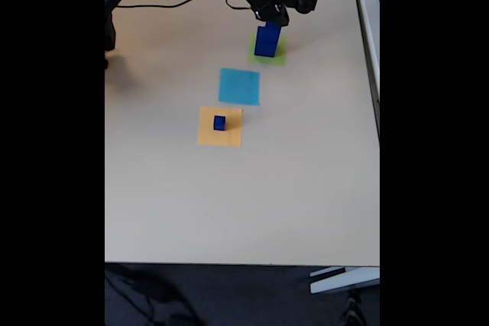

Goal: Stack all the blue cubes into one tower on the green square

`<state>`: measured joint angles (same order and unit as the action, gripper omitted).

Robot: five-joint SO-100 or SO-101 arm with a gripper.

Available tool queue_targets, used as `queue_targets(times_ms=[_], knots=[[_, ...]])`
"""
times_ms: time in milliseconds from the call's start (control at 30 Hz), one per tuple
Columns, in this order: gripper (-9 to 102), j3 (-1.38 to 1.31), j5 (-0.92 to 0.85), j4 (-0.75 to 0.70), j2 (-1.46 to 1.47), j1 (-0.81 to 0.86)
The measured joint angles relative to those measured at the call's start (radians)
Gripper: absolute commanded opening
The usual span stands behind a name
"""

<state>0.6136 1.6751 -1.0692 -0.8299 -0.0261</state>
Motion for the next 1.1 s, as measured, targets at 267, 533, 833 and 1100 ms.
queue_targets(times_ms=[267,533,833,1100], knots=[[0,0.0,0.0,-0.009,0.0,0.0],[0,0.0,0.0,-0.018,0.0,0.0],[0,0.0,0.0,-0.031,0.0,0.0],[0,0.0,0.0,-0.035,0.0,0.0]])
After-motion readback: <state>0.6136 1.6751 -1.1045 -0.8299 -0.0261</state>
